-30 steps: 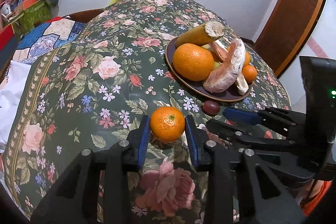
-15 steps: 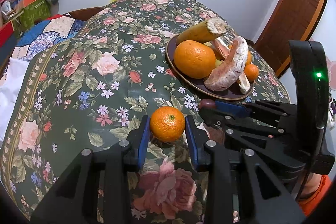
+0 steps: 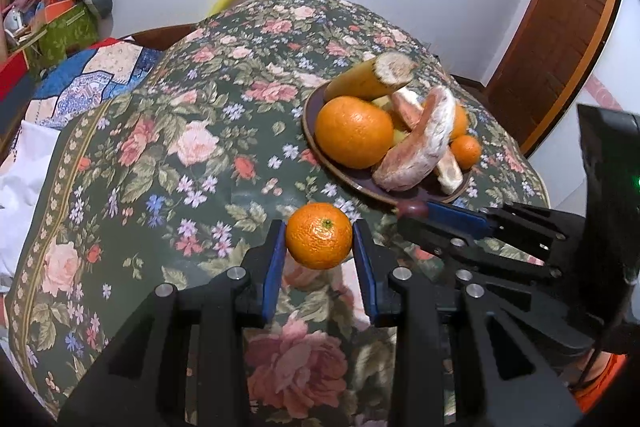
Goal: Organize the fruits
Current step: 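Grasp another dark brown fruit with the right tool while the left tool holds the mandarin, then place the brown fruit on the plate with the right tool while the left tool places the mandarin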
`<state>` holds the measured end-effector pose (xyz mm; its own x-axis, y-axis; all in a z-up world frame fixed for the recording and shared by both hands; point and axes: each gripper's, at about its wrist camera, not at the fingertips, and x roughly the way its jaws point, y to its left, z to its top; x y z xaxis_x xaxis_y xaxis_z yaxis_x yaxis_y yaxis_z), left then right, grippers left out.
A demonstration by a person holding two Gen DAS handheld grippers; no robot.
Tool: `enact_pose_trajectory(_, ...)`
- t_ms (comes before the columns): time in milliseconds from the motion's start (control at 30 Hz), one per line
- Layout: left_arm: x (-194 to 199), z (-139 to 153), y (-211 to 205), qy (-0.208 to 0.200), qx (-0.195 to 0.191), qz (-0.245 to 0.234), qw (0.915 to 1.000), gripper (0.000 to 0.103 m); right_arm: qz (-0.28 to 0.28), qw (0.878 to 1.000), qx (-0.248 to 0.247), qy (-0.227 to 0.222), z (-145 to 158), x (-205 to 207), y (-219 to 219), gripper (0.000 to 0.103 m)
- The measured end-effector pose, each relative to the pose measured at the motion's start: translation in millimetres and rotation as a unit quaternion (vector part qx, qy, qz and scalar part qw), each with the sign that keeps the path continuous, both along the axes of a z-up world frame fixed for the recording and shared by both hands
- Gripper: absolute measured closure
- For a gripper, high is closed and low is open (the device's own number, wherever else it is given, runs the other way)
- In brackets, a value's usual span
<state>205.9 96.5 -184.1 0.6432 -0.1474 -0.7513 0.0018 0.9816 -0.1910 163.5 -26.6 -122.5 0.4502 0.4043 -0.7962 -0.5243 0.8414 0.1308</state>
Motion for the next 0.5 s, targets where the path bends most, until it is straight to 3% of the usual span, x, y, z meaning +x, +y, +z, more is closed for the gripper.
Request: enact_pose_trajectory(500, 38.8, 35.9, -43.0, -0.035, -0.003, -0.017, 0.9992, 0.070, -0.052, 0.996, 0.028, -0.069, 49.0, 25.5, -69.1, 0.082)
